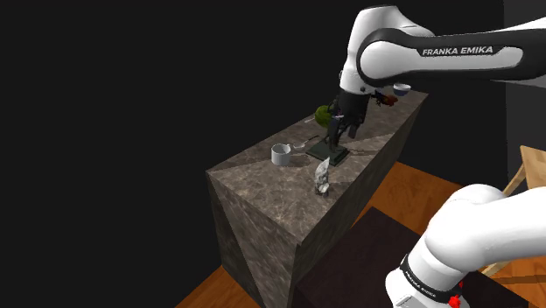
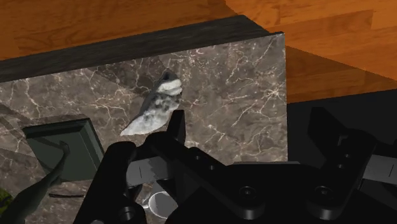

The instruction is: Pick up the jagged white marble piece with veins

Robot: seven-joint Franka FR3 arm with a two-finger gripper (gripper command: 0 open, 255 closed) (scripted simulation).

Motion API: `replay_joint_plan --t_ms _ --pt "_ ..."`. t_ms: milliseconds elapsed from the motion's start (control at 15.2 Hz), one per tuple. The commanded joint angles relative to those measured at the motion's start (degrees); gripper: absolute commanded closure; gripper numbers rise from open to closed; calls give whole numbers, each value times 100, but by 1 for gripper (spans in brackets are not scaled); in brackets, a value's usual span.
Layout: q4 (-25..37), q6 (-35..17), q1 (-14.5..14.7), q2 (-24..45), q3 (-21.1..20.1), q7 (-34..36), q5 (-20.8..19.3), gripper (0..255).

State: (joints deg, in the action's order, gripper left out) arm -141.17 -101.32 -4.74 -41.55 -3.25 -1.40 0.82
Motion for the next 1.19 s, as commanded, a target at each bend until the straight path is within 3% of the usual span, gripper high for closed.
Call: replay_joint_plan --t_ms 0,660,1122 --pt "-195 -413 -107 212 -45 182 -64 0" --pt "-669 -2430 -701 1827 -294 1287 -543 0" --pt "-524 -3649 -1203 3296 -387 2332 -1256 0"
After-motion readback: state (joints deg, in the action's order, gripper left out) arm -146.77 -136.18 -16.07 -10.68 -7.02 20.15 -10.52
